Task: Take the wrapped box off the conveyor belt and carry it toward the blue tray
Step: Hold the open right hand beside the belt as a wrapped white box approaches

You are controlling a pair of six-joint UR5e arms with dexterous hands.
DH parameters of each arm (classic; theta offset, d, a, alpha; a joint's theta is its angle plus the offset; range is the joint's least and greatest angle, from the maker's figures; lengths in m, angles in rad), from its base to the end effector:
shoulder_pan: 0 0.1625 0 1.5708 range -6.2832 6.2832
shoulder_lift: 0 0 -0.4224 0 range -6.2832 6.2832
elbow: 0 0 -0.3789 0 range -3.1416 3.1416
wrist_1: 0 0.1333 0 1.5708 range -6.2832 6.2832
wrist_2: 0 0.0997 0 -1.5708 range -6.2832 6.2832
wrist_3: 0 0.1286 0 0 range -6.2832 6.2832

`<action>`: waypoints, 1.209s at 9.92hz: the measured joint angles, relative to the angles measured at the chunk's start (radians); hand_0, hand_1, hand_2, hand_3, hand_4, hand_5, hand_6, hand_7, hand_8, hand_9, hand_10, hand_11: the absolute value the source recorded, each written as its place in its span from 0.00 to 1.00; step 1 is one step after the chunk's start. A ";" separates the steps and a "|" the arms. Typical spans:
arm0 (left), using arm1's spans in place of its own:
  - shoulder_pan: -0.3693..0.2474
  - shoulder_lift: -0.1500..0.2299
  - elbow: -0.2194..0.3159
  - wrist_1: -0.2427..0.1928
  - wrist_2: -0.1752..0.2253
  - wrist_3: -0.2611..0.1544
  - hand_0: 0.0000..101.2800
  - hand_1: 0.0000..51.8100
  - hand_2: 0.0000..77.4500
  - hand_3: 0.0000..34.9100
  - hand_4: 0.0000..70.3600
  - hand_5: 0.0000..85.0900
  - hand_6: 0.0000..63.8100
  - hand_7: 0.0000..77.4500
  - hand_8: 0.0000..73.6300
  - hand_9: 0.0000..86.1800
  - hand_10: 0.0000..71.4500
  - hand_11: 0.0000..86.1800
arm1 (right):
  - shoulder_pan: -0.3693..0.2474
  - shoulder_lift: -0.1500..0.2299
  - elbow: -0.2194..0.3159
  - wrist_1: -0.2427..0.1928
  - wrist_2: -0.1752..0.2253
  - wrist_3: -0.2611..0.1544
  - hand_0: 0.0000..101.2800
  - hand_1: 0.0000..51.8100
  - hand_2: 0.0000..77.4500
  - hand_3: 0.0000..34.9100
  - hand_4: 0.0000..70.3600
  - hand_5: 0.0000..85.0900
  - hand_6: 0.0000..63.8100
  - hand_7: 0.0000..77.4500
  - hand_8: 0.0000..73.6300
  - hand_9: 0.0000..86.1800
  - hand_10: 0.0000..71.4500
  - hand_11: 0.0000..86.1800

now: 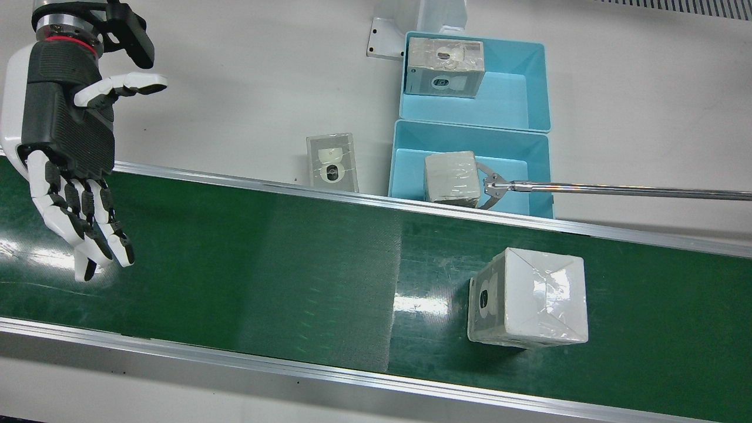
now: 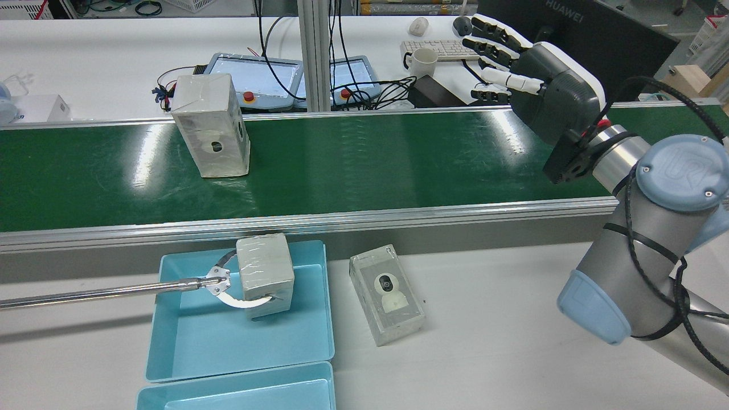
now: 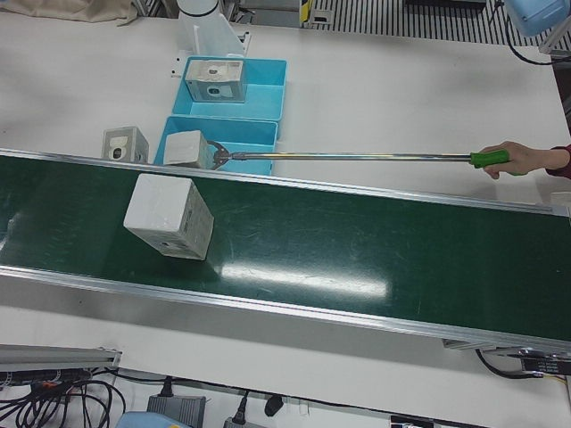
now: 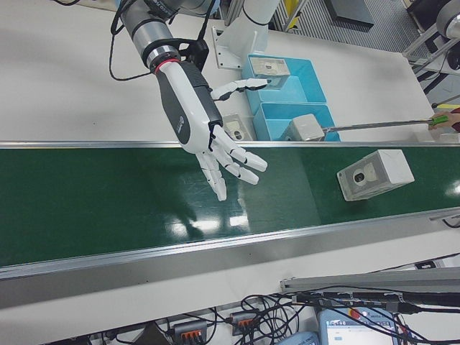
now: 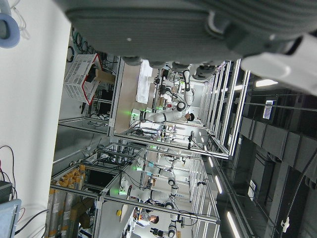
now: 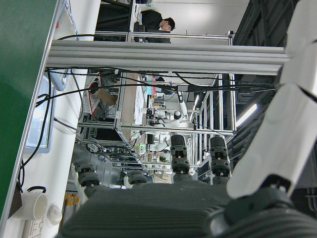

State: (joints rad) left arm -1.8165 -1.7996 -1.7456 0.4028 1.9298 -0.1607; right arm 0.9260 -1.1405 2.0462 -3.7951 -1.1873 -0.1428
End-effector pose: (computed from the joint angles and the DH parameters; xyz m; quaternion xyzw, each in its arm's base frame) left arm -0.2228 -0.5263 0.5247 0.0965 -0.7008 0.7066 0.0167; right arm -0.1858 -0.5489 0.3150 -0.0796 -0.7806 0.6131 0.0916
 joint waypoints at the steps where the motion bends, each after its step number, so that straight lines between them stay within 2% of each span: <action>1: 0.000 0.000 0.000 0.000 0.000 0.000 0.00 0.00 0.01 0.00 0.00 0.01 0.00 0.01 0.00 0.01 0.01 0.00 | 0.000 0.000 -0.003 0.000 0.000 0.000 0.38 0.16 0.18 0.86 0.11 0.17 0.00 0.21 0.00 0.03 0.08 0.10; 4: 0.000 0.000 0.000 0.000 0.000 0.000 0.00 0.00 0.01 0.00 0.00 0.01 0.00 0.01 0.01 0.00 0.01 0.00 | -0.001 0.001 -0.012 0.000 0.000 0.001 0.38 0.16 0.18 0.86 0.11 0.17 0.00 0.21 0.00 0.03 0.08 0.10; 7: 0.000 0.000 0.000 0.000 0.000 0.000 0.00 0.00 0.01 0.00 0.00 0.01 0.00 0.01 0.01 0.00 0.01 0.00 | -0.005 0.003 -0.047 0.028 0.000 0.001 0.38 0.16 0.18 0.86 0.11 0.17 0.00 0.21 0.00 0.03 0.08 0.10; 9: 0.000 0.000 0.000 0.000 0.000 0.000 0.00 0.00 0.01 0.00 0.00 0.01 0.00 0.01 0.01 0.00 0.01 0.00 | -0.012 0.016 -0.071 0.036 0.000 0.001 0.38 0.16 0.20 0.86 0.13 0.19 0.00 0.21 0.00 0.03 0.08 0.10; 10: 0.000 0.000 0.000 0.000 0.000 0.000 0.00 0.00 0.01 0.00 0.00 0.01 0.00 0.01 0.01 0.00 0.01 0.00 | -0.015 0.026 -0.083 0.037 0.000 0.000 0.38 0.16 0.20 0.86 0.09 0.17 0.00 0.21 0.00 0.03 0.08 0.10; 12: 0.000 0.000 0.000 0.000 0.000 0.000 0.00 0.00 0.01 0.00 0.00 0.01 0.00 0.01 0.00 0.01 0.00 0.00 | -0.020 0.056 -0.114 0.038 0.000 0.000 0.38 0.17 0.19 0.86 0.09 0.16 0.00 0.20 0.00 0.03 0.08 0.10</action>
State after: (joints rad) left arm -1.8165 -1.7996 -1.7456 0.4028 1.9298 -0.1607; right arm 0.9059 -1.0849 1.9327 -3.7570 -1.1873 -0.1430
